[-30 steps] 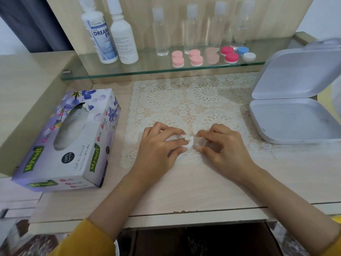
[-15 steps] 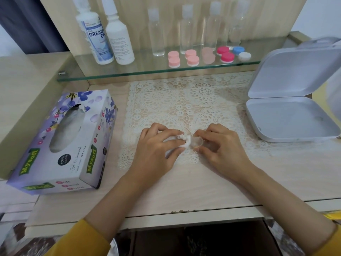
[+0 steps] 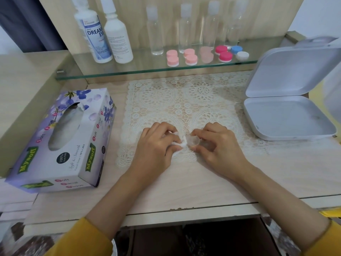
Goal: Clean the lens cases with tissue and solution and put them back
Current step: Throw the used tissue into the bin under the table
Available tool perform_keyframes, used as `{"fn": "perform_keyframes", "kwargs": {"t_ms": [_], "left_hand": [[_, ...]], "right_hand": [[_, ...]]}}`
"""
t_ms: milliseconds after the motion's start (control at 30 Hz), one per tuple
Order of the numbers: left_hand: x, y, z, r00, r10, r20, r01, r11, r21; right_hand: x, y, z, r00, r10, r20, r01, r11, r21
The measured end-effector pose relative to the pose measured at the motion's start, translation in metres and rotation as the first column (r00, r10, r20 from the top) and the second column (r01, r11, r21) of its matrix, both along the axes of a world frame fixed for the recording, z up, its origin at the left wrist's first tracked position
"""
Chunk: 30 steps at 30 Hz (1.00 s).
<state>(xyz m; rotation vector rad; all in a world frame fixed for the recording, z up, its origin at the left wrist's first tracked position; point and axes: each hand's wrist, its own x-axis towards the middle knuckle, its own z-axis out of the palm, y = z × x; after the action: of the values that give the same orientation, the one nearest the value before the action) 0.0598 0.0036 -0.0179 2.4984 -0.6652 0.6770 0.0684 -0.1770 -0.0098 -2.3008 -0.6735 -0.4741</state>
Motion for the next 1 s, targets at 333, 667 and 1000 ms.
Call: {"fn": "perform_keyframes", "kwargs": {"t_ms": [333, 667, 1000], "left_hand": [[-0.007, 0.001, 0.012, 0.999, 0.026, -0.022, -0.032, 0.933, -0.358], [-0.017, -0.007, 0.042, 0.880, -0.120, -0.460, -0.150, 0.847, -0.509], [-0.022, -0.001, 0.053, 0.719, -0.306, -0.624, -0.278, 0.696, -0.662]], "right_hand": [[-0.001, 0.001, -0.002, 0.999, -0.048, -0.016, 0.049, 0.997, 0.057], [-0.004, 0.004, 0.006, 0.998, -0.059, 0.004, 0.058, 0.994, 0.088], [-0.015, 0.000, 0.021, 0.982, 0.164, -0.095, -0.124, 0.935, 0.331]]}}
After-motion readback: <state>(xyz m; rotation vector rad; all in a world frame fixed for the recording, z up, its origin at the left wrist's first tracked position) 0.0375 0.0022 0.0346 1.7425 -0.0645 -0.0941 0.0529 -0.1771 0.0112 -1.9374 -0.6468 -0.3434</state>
